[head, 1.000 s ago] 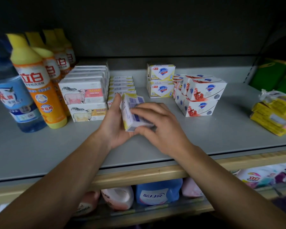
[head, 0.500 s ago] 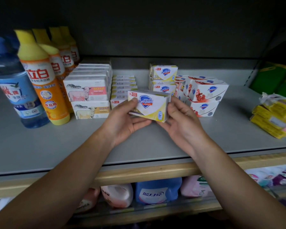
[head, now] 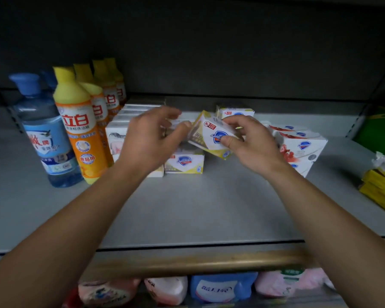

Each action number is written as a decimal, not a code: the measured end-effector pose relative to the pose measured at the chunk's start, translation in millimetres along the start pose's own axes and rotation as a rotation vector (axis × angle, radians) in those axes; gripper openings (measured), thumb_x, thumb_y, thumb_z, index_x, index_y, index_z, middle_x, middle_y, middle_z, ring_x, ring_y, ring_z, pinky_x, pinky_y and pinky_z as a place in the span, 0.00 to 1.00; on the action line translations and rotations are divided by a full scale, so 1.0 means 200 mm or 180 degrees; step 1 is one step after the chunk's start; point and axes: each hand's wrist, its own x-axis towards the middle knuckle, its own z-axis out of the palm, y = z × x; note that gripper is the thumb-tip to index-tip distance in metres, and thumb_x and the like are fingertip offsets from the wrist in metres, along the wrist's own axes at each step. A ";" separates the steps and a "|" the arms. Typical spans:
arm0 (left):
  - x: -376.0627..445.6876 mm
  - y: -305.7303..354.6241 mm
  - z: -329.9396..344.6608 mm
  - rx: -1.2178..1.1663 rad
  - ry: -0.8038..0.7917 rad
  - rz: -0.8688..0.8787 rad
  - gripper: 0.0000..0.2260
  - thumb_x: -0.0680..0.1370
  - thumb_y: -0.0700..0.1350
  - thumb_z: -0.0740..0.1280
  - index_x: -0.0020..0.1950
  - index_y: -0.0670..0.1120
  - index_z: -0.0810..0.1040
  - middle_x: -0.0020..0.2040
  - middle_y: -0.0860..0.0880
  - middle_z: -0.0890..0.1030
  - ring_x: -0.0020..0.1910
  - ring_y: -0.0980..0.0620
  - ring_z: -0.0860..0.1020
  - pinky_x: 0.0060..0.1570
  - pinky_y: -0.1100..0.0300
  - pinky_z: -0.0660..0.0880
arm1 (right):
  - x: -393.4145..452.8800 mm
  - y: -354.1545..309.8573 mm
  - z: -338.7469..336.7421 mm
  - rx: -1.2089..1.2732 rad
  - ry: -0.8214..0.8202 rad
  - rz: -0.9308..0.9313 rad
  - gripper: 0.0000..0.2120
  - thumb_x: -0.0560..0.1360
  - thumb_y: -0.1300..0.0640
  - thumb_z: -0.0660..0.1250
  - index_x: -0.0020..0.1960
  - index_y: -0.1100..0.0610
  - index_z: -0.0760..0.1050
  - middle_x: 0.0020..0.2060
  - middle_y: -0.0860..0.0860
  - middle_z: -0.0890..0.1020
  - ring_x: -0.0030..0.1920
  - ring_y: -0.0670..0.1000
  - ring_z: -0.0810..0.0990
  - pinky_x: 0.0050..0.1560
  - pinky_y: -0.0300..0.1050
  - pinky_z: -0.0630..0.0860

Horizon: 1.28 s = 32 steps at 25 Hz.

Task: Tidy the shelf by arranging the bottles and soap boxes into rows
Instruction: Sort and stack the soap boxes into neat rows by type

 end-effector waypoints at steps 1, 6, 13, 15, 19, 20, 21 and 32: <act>0.05 -0.04 -0.05 0.0435 0.0140 0.0117 0.21 0.76 0.61 0.62 0.61 0.51 0.79 0.56 0.52 0.82 0.47 0.57 0.80 0.44 0.64 0.75 | 0.07 -0.01 0.03 -0.0174 0.0127 -0.0065 0.17 0.73 0.56 0.73 0.61 0.50 0.77 0.56 0.47 0.77 0.57 0.49 0.77 0.58 0.41 0.72; 0.14 -0.27 -0.09 0.1693 -0.0383 -0.0090 0.26 0.79 0.64 0.58 0.65 0.47 0.78 0.63 0.46 0.80 0.63 0.45 0.76 0.64 0.49 0.70 | 0.42 0.00 0.29 -0.0751 0.0267 -0.0362 0.20 0.74 0.56 0.71 0.65 0.54 0.75 0.61 0.53 0.74 0.62 0.54 0.73 0.60 0.39 0.65; 0.09 -0.40 0.01 0.2102 0.0217 0.0171 0.26 0.78 0.64 0.52 0.61 0.49 0.81 0.60 0.49 0.82 0.60 0.44 0.76 0.60 0.48 0.64 | 0.82 0.10 0.65 -0.1473 0.0131 -0.0524 0.23 0.76 0.55 0.69 0.69 0.55 0.69 0.65 0.58 0.73 0.63 0.62 0.74 0.59 0.51 0.73; 0.09 -0.40 0.02 0.2098 0.0272 0.0201 0.26 0.78 0.64 0.53 0.60 0.49 0.81 0.59 0.49 0.82 0.59 0.44 0.76 0.59 0.48 0.64 | 0.87 0.13 0.70 -0.1679 0.0031 -0.0507 0.22 0.76 0.55 0.68 0.69 0.55 0.69 0.66 0.58 0.72 0.64 0.63 0.72 0.59 0.54 0.74; 0.10 -0.41 0.02 0.2069 0.0236 0.0092 0.27 0.78 0.64 0.52 0.61 0.49 0.81 0.60 0.49 0.82 0.60 0.44 0.76 0.60 0.48 0.63 | 0.87 0.19 0.75 -0.2397 0.0416 -0.0722 0.19 0.74 0.51 0.68 0.65 0.51 0.76 0.64 0.56 0.73 0.65 0.63 0.70 0.60 0.55 0.70; 0.10 -0.41 0.02 0.2072 0.0232 0.0095 0.27 0.78 0.64 0.52 0.60 0.49 0.81 0.59 0.49 0.82 0.60 0.45 0.76 0.60 0.48 0.63 | 0.87 0.19 0.75 -0.2411 0.0409 -0.0680 0.19 0.75 0.51 0.68 0.65 0.50 0.76 0.64 0.55 0.74 0.65 0.62 0.70 0.60 0.54 0.70; 0.09 -0.40 0.02 0.2070 0.0251 0.0115 0.27 0.78 0.64 0.52 0.60 0.49 0.81 0.59 0.49 0.82 0.60 0.44 0.76 0.60 0.47 0.63 | 0.87 0.18 0.75 -0.2393 0.0362 -0.0634 0.19 0.76 0.50 0.68 0.66 0.49 0.75 0.65 0.55 0.74 0.65 0.62 0.70 0.60 0.54 0.70; 0.11 -0.38 -0.01 0.2191 -0.0147 -0.0057 0.30 0.77 0.67 0.49 0.66 0.51 0.77 0.63 0.48 0.79 0.65 0.44 0.72 0.62 0.45 0.63 | 0.52 -0.02 0.40 -0.1349 -0.0106 -0.0266 0.29 0.77 0.43 0.62 0.75 0.50 0.62 0.69 0.56 0.71 0.68 0.60 0.68 0.66 0.50 0.67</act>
